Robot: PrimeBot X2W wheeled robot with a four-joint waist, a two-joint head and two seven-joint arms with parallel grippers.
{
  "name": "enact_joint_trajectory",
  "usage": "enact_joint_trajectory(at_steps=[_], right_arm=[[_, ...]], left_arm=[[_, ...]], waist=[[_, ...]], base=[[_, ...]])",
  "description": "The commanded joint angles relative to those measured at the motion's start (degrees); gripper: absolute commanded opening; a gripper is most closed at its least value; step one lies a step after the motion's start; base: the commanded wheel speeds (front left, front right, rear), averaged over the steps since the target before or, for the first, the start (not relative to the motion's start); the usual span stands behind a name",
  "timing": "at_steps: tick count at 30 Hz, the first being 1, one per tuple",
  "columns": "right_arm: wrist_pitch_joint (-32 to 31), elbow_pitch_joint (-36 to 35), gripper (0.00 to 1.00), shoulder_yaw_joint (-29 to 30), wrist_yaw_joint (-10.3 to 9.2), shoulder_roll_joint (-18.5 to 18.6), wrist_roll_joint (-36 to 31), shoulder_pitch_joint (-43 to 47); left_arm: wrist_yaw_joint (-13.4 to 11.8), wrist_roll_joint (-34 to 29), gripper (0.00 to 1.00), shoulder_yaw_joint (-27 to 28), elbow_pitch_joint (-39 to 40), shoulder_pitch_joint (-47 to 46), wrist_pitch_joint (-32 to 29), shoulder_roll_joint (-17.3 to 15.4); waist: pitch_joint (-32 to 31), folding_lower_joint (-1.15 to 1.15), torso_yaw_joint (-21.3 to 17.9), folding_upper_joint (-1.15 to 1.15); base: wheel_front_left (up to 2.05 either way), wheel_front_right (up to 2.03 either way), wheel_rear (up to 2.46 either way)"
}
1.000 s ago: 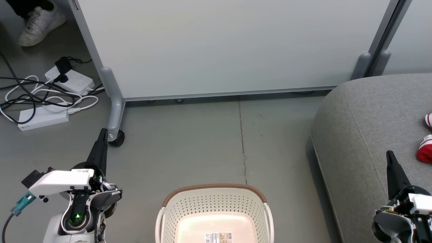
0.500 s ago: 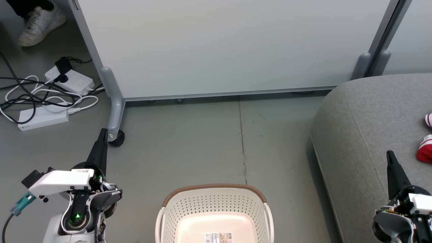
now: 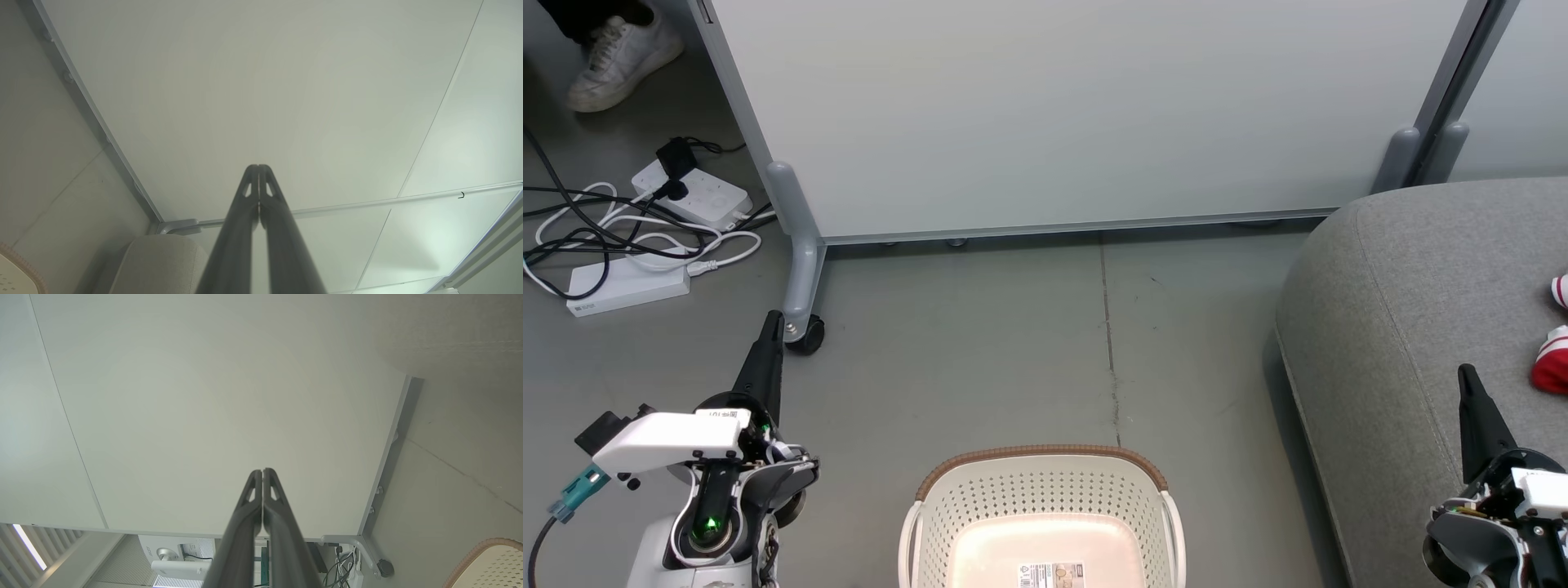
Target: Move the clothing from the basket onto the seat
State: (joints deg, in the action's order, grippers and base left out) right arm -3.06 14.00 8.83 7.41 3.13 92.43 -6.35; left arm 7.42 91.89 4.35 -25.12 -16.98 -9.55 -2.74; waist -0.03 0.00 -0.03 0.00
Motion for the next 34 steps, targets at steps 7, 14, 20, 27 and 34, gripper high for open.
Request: enact_joint_trajectory(at_steps=[7, 14, 20, 27, 34], right_arm=[[0.0, 0.1, 0.0, 0.0, 0.14, 0.4, 0.3, -0.2], [0.1, 0.1, 0.0, -0.1, 0.14, 0.5, 0.3, -0.2], [0.1, 0.1, 0.0, -0.1, 0.14, 0.5, 0.3, -0.2], [0.2, 0.1, 0.0, -0.1, 0.14, 0.5, 0.3, -0.2], [0.2, 0.1, 0.0, -0.2, 0.14, 0.5, 0.4, -0.2]], left_arm=[[0.2, 0.1, 0.0, 0.2, 0.0, -0.9, -0.1, -0.3], [0.2, 0.1, 0.0, 0.2, 0.0, -0.9, -0.1, -0.3], [0.2, 0.1, 0.0, 0.2, 0.0, -0.9, -0.1, -0.3], [0.2, 0.1, 0.0, 0.2, 0.0, -0.9, -0.1, -0.3], [0.2, 0.1, 0.0, 0.2, 0.0, -0.9, -0.1, -0.3]], waist=[[0.0, 0.0, 0.0, 0.0], [0.0, 0.0, 0.0, 0.0], [0.0, 0.0, 0.0, 0.0], [0.0, 0.0, 0.0, 0.0], [0.0, 0.0, 0.0, 0.0]], base=[[0.0, 0.0, 0.0], [0.0, 0.0, 0.0], [0.0, 0.0, 0.0], [0.0, 0.0, 0.0], [0.0, 0.0, 0.0]])
